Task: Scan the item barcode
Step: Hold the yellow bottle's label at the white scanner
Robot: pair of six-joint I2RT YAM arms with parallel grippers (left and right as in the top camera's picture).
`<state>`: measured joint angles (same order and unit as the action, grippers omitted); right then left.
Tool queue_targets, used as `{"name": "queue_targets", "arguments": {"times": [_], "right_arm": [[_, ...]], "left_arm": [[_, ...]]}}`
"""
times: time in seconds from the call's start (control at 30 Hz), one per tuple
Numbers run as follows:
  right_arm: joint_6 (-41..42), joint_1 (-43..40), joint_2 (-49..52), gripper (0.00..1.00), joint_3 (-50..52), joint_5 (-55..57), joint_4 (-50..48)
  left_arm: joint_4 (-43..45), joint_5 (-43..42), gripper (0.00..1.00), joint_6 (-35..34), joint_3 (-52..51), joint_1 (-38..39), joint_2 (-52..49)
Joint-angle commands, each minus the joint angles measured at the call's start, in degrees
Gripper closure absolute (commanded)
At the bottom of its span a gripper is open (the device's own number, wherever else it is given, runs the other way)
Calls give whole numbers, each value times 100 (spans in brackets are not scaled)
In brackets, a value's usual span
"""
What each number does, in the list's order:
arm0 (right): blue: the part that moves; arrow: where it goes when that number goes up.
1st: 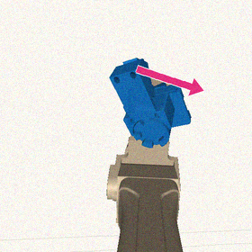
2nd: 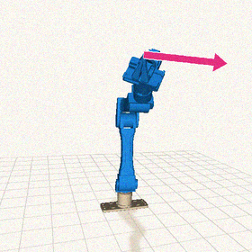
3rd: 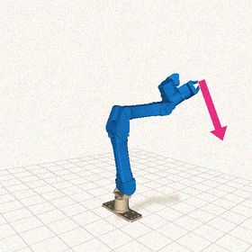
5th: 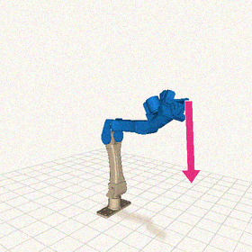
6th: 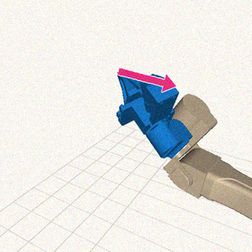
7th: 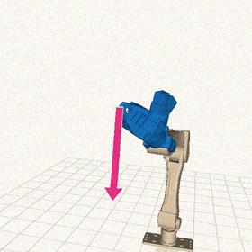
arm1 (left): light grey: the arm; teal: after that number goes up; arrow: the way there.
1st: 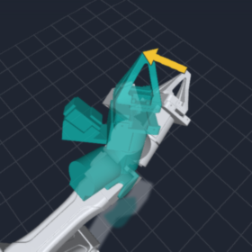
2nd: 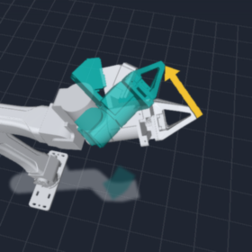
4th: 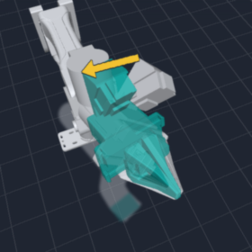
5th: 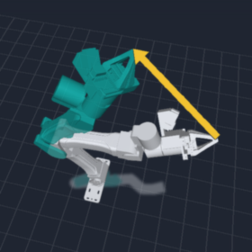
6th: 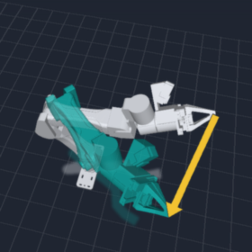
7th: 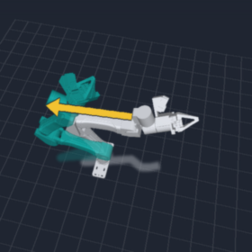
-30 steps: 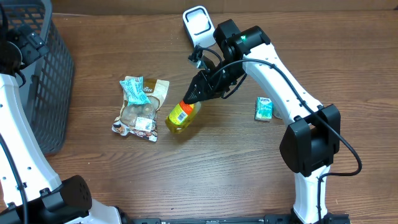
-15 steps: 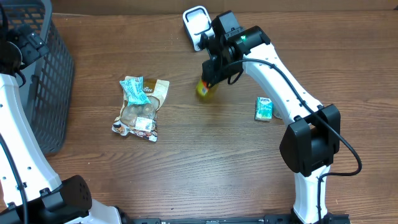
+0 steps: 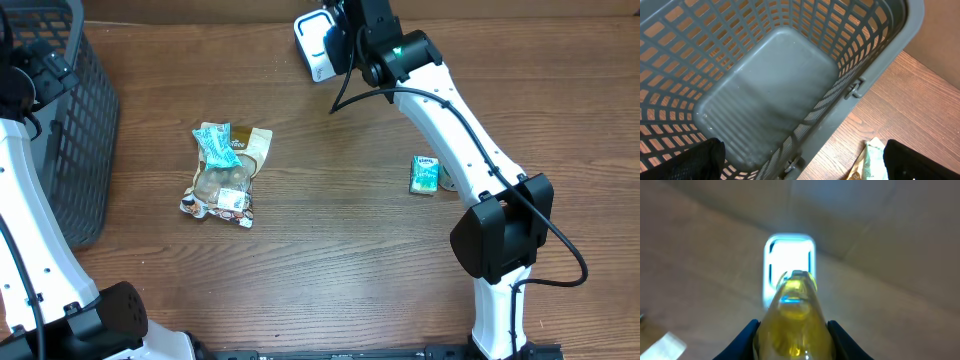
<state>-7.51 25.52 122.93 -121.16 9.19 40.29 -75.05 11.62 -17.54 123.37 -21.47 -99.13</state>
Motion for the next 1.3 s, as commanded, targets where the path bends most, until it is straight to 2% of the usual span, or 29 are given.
{"name": "queue_targets", "arguments": {"times": [0.0, 0.2, 0.33, 0.47, 0.73, 1.07, 1.27], "right_arm": [[-551, 70, -286, 96, -186, 590, -472], [-1259, 302, -7, 96, -186, 2039, -1451], [-1832, 505, 334, 96, -186, 2339, -1971], [-2597, 780, 800, 96, -184, 3117, -2728], [-3574, 1005, 1650, 96, -181, 4041, -3687], [-3757, 1005, 2269, 96, -181, 4218, -4037], [-3759, 1005, 2308, 96, -181, 4232, -4159]], "left_arm": [[24, 13, 0, 103, 52, 13, -20], [24, 15, 1, 103, 52, 13, -20], [24, 15, 0, 103, 52, 13, -20], [24, 15, 0, 103, 52, 13, -20], [24, 15, 1, 103, 52, 13, -20], [24, 13, 0, 103, 52, 13, -20], [24, 15, 0, 103, 52, 13, -20]]}}
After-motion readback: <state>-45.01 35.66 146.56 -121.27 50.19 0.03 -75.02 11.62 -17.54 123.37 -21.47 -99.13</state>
